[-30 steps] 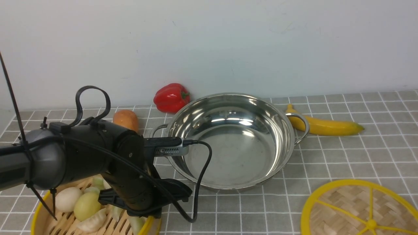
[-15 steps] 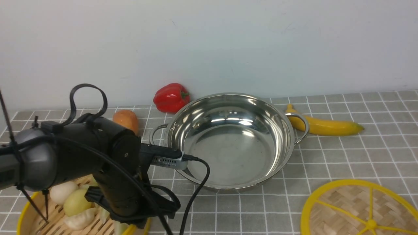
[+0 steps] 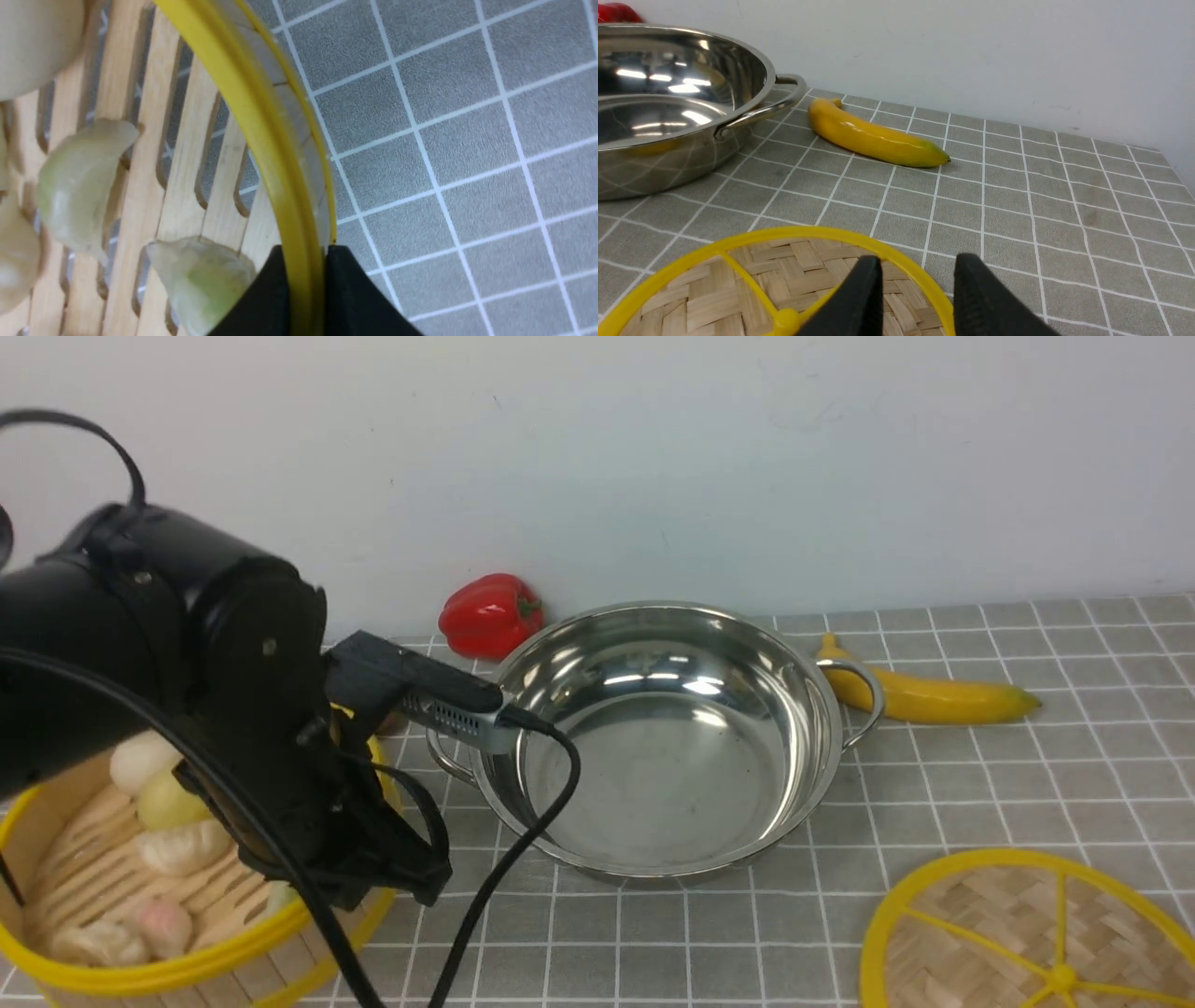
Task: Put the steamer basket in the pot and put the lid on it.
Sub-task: Use the left arm to put the steamer into the iron steamer pot in the middle
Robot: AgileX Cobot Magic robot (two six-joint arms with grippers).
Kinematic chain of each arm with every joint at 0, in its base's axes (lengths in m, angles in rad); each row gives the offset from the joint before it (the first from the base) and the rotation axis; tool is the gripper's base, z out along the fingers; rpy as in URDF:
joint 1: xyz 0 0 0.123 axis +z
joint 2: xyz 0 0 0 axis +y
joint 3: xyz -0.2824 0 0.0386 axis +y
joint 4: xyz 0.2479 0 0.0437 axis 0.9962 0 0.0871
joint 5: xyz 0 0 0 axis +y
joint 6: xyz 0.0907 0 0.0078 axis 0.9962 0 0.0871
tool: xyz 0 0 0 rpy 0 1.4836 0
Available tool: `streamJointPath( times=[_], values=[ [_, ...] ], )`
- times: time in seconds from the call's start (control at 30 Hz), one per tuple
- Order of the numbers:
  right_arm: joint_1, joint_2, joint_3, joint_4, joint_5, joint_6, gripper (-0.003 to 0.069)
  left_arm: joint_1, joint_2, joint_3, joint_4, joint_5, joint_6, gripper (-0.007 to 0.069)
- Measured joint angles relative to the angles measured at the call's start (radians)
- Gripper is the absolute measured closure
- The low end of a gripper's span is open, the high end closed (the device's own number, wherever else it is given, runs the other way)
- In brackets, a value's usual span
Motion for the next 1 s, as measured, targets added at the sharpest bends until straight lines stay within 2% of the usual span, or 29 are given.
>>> streamJointPath(
  times=[0.17, 0.5, 0.83, 1.0],
  values=[
    [0.0, 0.0, 0.0, 0.0, 0.0, 0.0, 0.0416, 0.0, 0.0, -0.073, -0.017, 0.05, 0.121, 0.0561],
    [0.0, 0.0, 0.0, 0.0, 0.0, 0.0, 0.0416, -0.045, 0.006, -0.252, -0.04, 0.054, 0.34, 0.0561],
    [0.0, 0.0, 0.0, 0.0, 0.0, 0.0, 0.0416, -0.047, 0.097, -0.315, -0.213, 0.064, 0.579, 0.0561],
    [0.0, 0.0, 0.0, 0.0, 0.0, 0.0, 0.0416, -0.047, 0.109, -0.319, -0.253, 0.021, 0.647, 0.0561]
  ],
)
